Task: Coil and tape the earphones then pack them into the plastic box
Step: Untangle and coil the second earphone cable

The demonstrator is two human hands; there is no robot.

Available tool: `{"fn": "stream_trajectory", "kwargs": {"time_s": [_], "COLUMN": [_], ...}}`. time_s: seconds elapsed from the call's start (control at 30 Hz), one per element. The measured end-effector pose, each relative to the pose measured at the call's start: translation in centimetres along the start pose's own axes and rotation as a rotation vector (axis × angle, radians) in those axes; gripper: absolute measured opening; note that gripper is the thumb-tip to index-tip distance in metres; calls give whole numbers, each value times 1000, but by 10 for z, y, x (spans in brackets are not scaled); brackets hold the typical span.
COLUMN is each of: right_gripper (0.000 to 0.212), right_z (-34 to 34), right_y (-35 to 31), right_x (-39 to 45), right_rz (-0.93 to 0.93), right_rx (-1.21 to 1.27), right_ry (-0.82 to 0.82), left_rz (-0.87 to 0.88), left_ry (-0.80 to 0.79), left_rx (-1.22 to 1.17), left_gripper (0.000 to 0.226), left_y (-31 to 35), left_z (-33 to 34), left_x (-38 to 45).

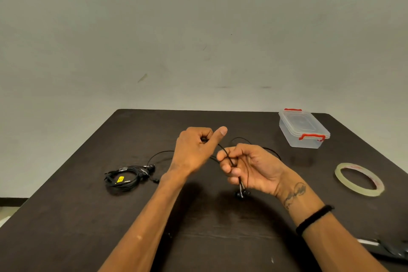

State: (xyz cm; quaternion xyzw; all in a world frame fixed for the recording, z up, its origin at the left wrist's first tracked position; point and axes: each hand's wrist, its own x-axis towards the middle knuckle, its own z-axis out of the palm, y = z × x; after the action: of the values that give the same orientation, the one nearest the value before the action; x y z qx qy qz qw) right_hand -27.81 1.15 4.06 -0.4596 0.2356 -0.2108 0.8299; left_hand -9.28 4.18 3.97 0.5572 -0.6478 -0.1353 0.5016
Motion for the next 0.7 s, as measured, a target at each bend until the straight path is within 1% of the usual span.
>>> {"fn": "stream_trajectory", "kwargs": {"time_s": [0.1, 0.17, 0.27, 0.37, 0.5, 0.57, 0.6, 0.7], "right_gripper": [30, 27, 34, 38, 39, 39, 37, 29], "right_z": [2, 5, 10, 16, 22, 24, 24, 15], "right_y": [2, 2, 2, 5, 4, 0, -3, -13], "right_x": [2, 2, 2, 3, 4, 3, 1, -7], "right_rz": [44, 52, 23, -64, -237, -357, -429, -658], "right_rx": [-36, -16, 123, 267, 427, 527, 565, 587], "right_ry": [-62, -121, -199, -202, -152, -89, -32, 179], "left_rz": [40, 58, 29, -17, -99, -129, -146, -136], "left_ry": [54, 106, 180, 187, 92, -11, -48, -81], "left_rx": [83, 132, 184, 176, 148, 196, 233, 309], "left_gripper": [68, 68, 68, 68, 68, 61, 60, 81], "left_y": [-3, -6, -8, -6, -2, -2, -2, -1], "left_z": [3, 6, 11, 17, 28, 37, 42, 55], "left_x": [0, -1, -2, -4, -10, -15, -18, -24]}}
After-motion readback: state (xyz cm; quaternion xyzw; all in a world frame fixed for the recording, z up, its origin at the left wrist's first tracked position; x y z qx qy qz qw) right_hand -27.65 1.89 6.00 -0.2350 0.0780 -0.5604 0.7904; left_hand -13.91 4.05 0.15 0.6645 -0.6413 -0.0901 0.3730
